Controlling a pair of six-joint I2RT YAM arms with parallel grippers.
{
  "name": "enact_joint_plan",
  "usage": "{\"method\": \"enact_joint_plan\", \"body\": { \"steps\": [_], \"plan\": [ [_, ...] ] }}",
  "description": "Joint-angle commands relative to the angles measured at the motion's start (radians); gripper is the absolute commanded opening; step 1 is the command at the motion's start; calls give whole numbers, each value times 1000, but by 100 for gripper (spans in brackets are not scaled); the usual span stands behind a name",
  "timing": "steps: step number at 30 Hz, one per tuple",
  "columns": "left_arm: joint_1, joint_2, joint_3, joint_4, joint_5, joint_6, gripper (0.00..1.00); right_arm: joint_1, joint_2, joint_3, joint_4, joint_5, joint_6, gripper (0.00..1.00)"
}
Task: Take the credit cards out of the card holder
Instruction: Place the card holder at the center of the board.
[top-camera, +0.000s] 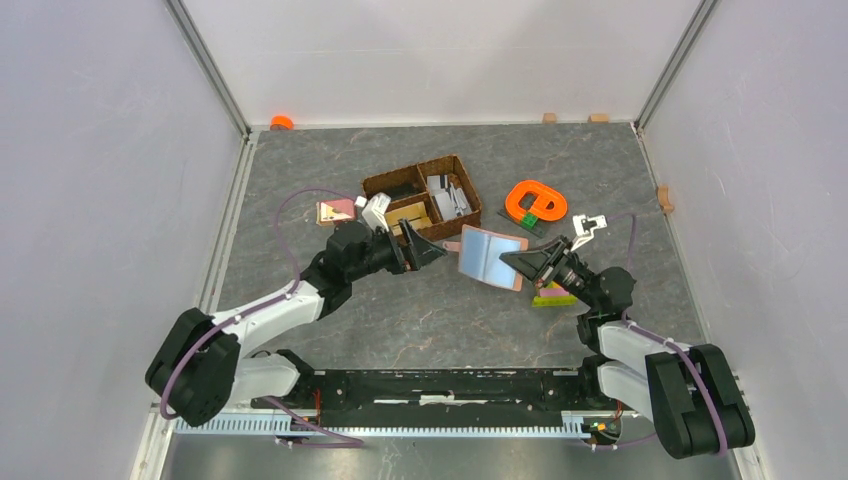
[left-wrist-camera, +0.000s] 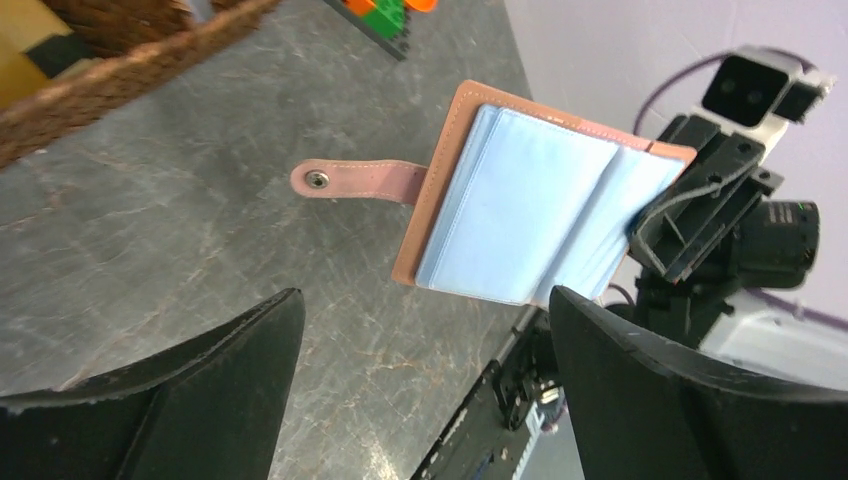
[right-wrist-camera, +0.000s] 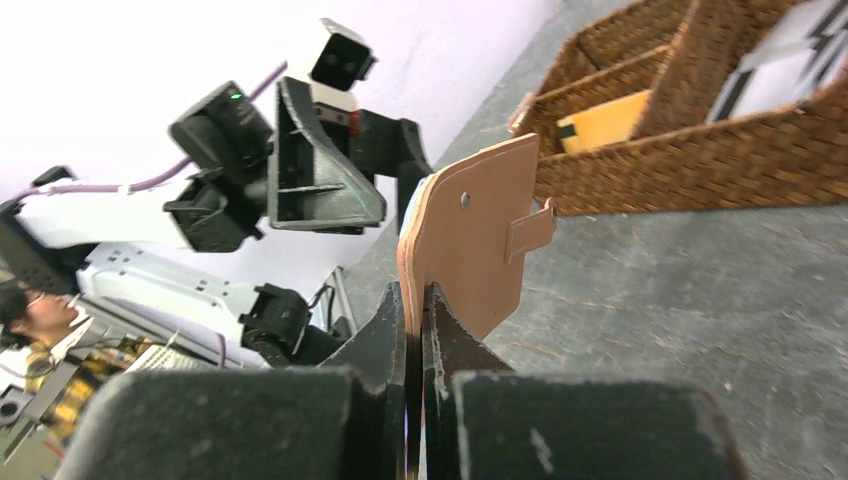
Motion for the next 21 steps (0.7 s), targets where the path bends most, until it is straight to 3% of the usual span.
{"method": "enact_joint_plan", "body": {
  "steps": [1,8,13,21],
  "plan": [
    [0,24,-49,299,143,-7,100,-2,-12,-17,262,-49,118,0],
    [1,46,-73,425,210,-42,100,0,114,-29,736,-75,413,0],
    [0,79,-75,491,250,-76,100,5,134,-24,738,-78,415,0],
    [1,165,-37,419,222,-63,100,8,96,-6,733,-100,428,0]
  ]
}}
